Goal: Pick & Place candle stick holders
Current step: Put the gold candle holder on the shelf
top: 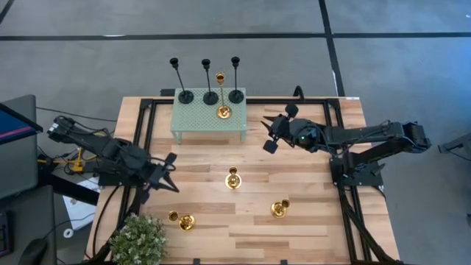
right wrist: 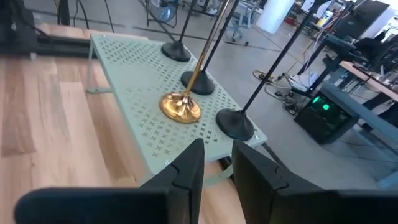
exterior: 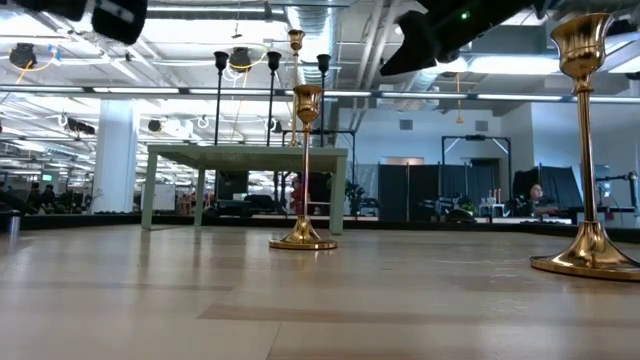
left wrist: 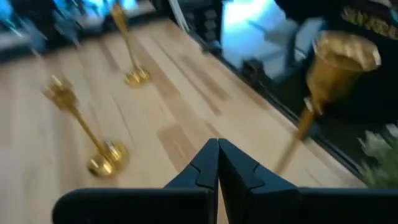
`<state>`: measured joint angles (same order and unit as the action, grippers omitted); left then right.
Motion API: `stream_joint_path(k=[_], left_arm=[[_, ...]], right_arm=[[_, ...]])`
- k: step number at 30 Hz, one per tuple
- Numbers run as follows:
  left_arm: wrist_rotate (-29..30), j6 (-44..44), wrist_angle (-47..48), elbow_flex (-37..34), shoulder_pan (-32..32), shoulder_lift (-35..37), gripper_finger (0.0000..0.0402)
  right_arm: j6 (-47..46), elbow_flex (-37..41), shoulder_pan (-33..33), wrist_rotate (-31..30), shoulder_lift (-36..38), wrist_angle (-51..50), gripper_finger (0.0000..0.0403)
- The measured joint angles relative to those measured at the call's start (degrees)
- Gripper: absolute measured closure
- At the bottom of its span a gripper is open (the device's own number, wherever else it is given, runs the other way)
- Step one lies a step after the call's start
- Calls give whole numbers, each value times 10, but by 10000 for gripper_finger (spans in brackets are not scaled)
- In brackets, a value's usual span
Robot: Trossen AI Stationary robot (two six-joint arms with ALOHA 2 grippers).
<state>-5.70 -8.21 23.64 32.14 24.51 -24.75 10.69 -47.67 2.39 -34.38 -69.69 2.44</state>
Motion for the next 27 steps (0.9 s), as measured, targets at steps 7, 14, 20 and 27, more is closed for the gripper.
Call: stream_joint_path(k=[7,14,20,27], left_arm=[[-50,16,61,-1,0,-11,396],[-128,-7,59,-1,0,-52,395],[-143,-93,60,-14,0,-98,396],[-140,-96,20,-14,0,-117,397]], right_arm=[[-68,0,-2,1,0,1,329],[-77,0,-14,1,0,1,329],[-77,0,-17,1,0,2,329],[-77,0,-17,1,0,2,329]])
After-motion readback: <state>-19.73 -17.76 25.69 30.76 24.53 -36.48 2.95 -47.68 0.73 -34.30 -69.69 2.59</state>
